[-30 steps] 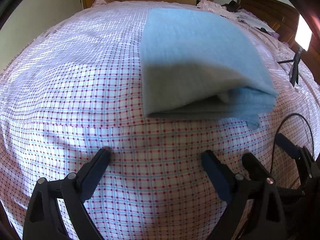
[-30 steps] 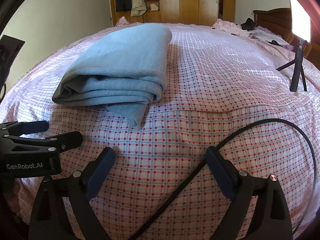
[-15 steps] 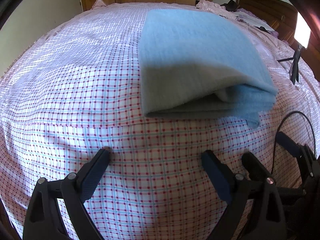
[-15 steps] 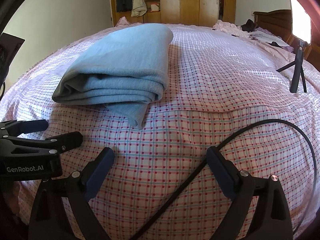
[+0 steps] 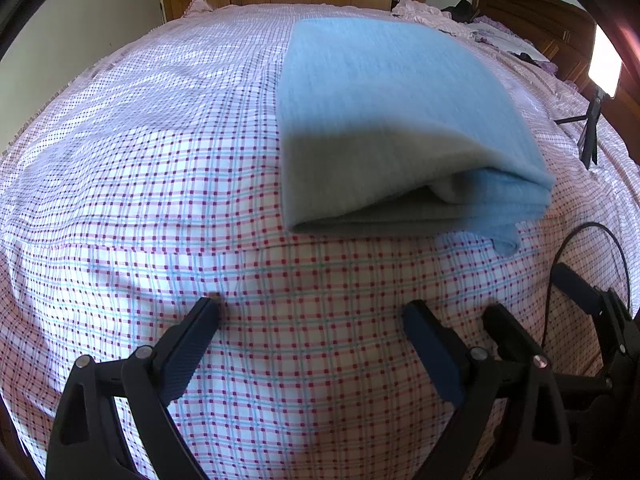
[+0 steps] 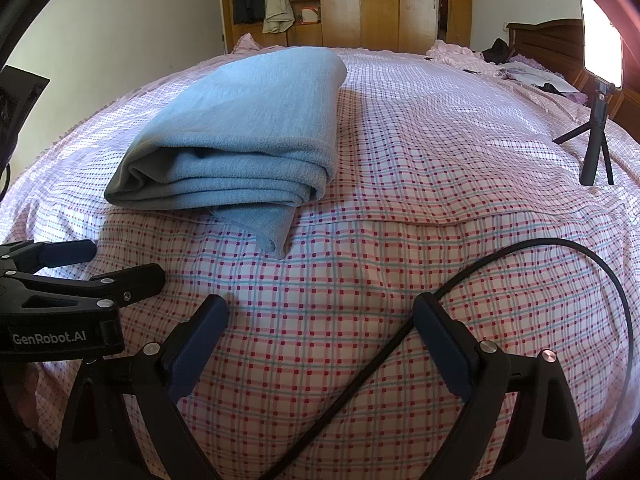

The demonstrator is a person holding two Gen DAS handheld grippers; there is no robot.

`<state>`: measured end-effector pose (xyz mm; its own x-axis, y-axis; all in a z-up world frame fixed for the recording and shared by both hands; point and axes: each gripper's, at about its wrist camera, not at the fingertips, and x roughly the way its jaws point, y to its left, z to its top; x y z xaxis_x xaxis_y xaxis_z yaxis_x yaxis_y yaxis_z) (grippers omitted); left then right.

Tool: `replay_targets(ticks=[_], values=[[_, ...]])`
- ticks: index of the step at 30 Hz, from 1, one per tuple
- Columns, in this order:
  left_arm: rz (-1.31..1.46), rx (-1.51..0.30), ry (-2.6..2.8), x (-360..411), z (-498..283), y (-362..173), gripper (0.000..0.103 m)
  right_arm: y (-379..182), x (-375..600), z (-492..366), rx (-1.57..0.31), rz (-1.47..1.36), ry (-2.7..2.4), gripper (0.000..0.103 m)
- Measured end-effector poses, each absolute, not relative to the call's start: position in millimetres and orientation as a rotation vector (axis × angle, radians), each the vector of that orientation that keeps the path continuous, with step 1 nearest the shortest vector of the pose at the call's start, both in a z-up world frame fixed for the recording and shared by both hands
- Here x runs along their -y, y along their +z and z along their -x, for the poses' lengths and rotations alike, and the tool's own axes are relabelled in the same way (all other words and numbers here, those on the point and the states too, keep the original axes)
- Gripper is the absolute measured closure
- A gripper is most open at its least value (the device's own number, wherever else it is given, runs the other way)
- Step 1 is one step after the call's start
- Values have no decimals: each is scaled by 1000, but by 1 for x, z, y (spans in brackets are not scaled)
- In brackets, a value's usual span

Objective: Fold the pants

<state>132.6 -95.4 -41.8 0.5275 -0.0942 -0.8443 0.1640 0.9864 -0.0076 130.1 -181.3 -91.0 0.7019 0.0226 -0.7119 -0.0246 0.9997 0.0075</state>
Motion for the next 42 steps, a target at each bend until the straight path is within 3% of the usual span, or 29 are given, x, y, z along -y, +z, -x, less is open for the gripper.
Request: replay_targets(ticks=[42], values=[[-75,-1008,-156,94,-131,-43,7,-92,181,-129,-792,1,24,13]])
